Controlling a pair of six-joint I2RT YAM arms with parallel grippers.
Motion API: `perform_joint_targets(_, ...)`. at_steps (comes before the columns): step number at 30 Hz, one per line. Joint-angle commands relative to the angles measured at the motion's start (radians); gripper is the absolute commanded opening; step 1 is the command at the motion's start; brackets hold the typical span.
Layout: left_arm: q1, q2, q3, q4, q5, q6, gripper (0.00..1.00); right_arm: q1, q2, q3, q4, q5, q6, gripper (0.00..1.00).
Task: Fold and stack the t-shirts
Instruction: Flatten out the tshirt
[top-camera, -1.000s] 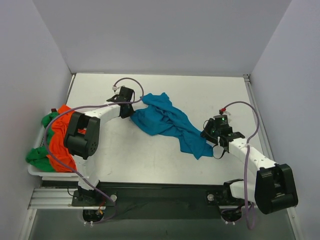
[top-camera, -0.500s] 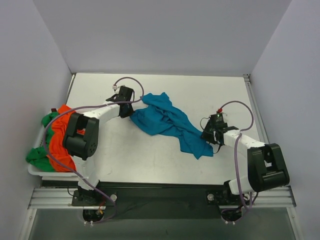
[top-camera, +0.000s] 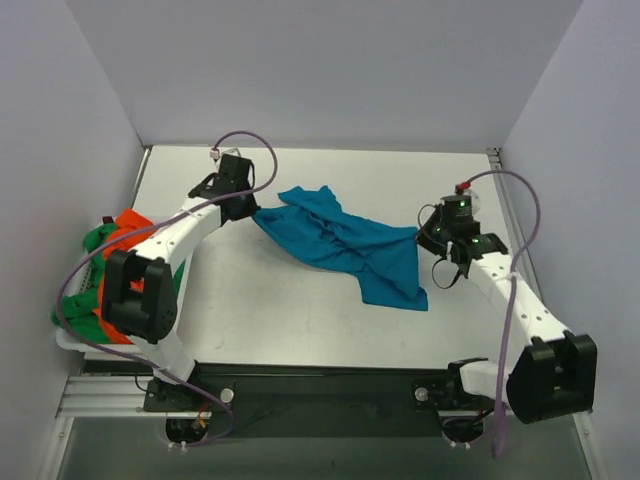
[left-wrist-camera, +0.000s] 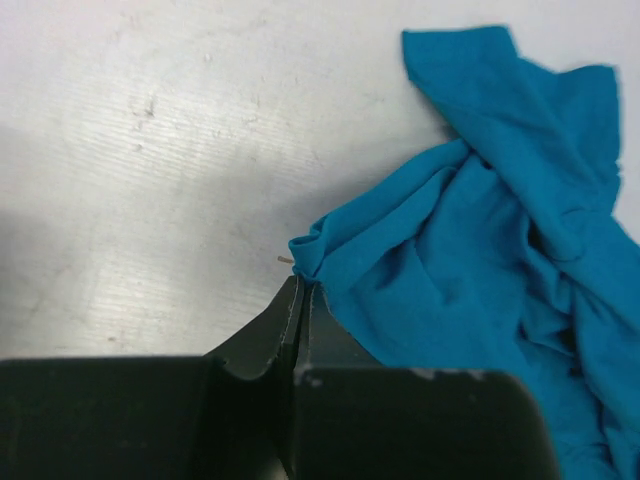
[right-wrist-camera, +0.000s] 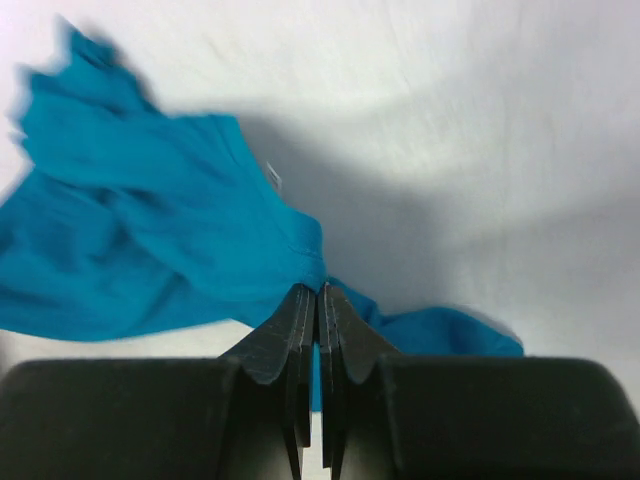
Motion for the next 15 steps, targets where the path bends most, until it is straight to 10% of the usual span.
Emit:
perform_joint_targets(1,0.038,-0.153,0.088,-0.071,0.002,0.042,0.0,-0.044,-0.112,0.179,-0.148,0.038,-0.03,0.0)
perform_joint_targets(15,0.099,-0.519,0.271,-0.244,0.082,0.079,0.0,-0.158,-0.338,0.524,-0.403,0.051,-0.072,0.0)
